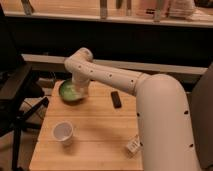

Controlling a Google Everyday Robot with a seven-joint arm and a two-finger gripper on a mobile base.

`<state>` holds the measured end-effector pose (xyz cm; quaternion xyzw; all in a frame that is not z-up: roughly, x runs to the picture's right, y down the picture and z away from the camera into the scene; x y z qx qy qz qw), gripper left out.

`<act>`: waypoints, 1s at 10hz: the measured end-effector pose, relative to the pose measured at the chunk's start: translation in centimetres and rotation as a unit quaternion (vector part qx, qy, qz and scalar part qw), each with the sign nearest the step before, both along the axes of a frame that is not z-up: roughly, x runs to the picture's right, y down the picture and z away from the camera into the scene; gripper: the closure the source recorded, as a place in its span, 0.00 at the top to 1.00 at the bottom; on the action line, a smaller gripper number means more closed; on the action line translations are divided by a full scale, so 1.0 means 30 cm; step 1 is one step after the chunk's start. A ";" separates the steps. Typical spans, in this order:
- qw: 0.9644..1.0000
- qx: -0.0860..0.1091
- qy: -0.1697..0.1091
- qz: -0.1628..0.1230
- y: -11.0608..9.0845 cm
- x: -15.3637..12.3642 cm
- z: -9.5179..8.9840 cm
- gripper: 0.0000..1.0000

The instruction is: Place the white sponge in the ceramic bowl

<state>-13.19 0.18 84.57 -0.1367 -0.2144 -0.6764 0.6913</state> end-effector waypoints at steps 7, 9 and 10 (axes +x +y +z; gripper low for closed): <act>1.000 0.003 -0.005 -0.013 -0.046 -0.027 0.024 0.12; 1.000 0.005 -0.004 -0.016 -0.067 -0.013 0.044 0.29; 1.000 0.004 -0.006 -0.017 -0.064 -0.022 0.043 0.36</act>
